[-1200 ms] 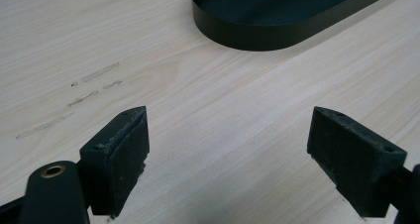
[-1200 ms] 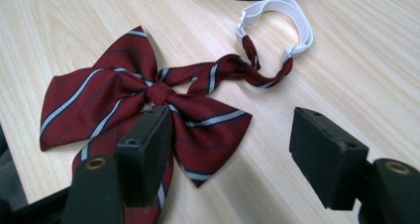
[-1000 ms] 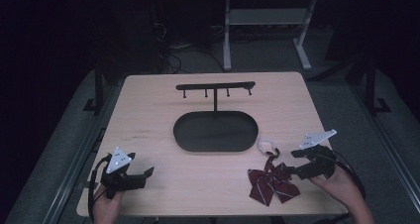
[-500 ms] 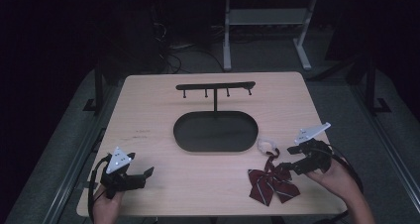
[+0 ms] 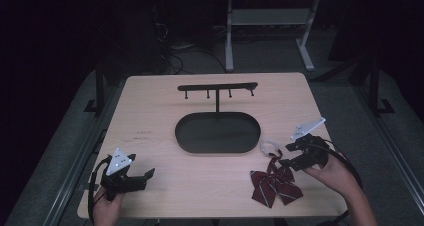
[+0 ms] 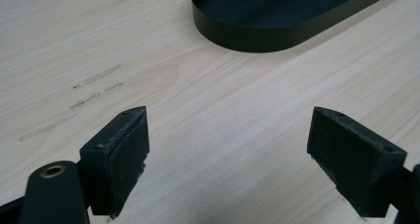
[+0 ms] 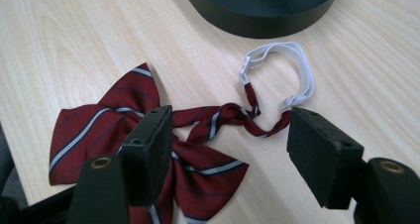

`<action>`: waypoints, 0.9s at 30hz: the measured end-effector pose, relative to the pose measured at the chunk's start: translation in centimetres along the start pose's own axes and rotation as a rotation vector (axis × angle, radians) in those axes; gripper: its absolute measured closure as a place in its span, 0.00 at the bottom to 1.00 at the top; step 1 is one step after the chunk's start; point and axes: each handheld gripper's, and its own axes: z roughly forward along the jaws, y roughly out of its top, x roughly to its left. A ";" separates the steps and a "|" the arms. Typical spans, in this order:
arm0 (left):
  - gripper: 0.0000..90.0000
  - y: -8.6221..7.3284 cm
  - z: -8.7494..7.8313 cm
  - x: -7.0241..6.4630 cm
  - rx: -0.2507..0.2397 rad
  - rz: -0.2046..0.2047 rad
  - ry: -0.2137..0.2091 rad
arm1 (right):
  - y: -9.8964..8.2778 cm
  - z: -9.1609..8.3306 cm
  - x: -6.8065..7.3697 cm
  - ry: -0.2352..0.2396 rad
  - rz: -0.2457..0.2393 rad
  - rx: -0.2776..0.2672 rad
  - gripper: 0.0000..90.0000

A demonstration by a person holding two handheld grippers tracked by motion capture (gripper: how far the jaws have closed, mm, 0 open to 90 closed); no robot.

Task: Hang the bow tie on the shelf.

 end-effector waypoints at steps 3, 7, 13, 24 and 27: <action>0.18 0.0 0.0 0.0 -0.004 -0.005 0.001 | 0.6 0.2 -0.3 -0.004 -0.013 0.013 0.39; 0.18 0.0 0.0 0.0 -0.013 -0.010 0.003 | 1.2 0.7 -0.6 0.001 -0.014 0.047 0.39; 0.18 0.0 0.0 0.0 -0.008 -0.006 0.004 | 2.4 1.5 -1.2 -0.004 -0.025 0.085 0.42; 0.18 0.0 -0.1 0.1 -0.010 -0.006 0.003 | 3.7 3.3 -2.6 -0.007 -0.013 0.144 0.49; 0.18 0.0 -0.1 0.0 -0.009 -0.007 0.004 | 3.7 4.0 -3.1 -0.015 -0.003 0.166 0.51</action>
